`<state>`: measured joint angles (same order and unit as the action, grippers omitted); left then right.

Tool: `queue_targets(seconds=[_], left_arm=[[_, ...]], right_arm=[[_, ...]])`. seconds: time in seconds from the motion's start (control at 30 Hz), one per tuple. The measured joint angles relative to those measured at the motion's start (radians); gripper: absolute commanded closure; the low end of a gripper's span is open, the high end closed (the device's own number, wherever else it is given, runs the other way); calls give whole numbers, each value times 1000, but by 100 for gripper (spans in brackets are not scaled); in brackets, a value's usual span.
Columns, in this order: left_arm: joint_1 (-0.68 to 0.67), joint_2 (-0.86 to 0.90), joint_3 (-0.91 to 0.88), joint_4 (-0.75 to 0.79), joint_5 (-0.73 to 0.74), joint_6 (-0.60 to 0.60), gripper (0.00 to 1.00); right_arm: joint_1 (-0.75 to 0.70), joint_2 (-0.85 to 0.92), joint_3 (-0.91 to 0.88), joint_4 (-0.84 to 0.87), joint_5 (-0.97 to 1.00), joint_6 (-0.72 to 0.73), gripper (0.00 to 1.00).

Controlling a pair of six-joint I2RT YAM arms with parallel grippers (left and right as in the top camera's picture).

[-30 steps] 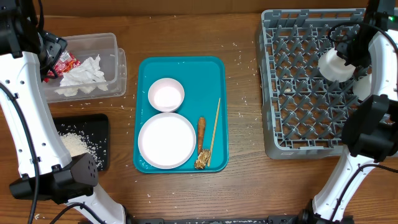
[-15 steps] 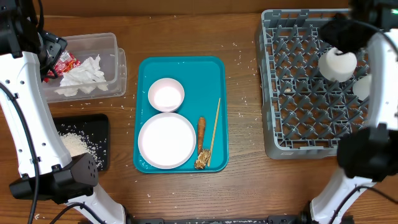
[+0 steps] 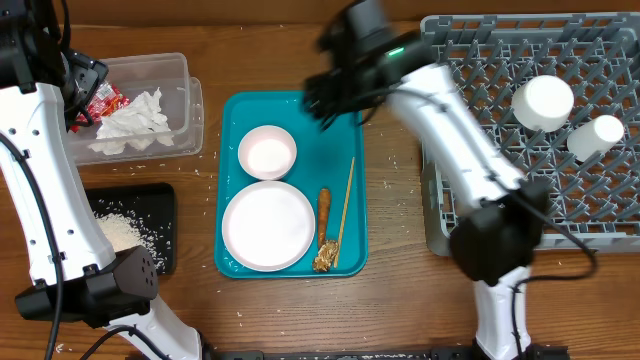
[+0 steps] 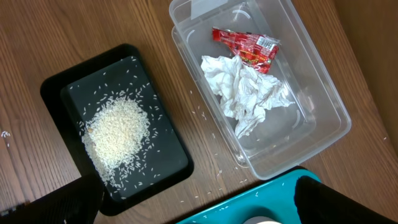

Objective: Sort waste into correct bins and load items into the dishwasher
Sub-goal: 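Move the right gripper to the pink small bowl and grasp its rim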

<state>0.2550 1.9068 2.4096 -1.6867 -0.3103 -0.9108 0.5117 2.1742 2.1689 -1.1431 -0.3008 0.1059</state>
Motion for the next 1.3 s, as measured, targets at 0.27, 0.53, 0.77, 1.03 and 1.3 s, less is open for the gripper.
queue_targets(seconds=[0.27, 0.53, 0.77, 1.03, 1.3], left_arm=[[0, 0, 0, 0, 0, 0, 0], [0, 0, 0, 0, 0, 0, 0], [0, 0, 0, 0, 0, 0, 0], [0, 0, 0, 0, 0, 0, 0], [0, 0, 0, 0, 0, 0, 0]], right_arm=[[246, 128, -2, 95, 101, -92, 21], [359, 180, -3, 174, 237, -109, 21], [359, 246, -3, 216, 276, -113, 26], [359, 283, -4, 238, 283, -119, 57], [359, 283, -4, 235, 291, -122, 74]])
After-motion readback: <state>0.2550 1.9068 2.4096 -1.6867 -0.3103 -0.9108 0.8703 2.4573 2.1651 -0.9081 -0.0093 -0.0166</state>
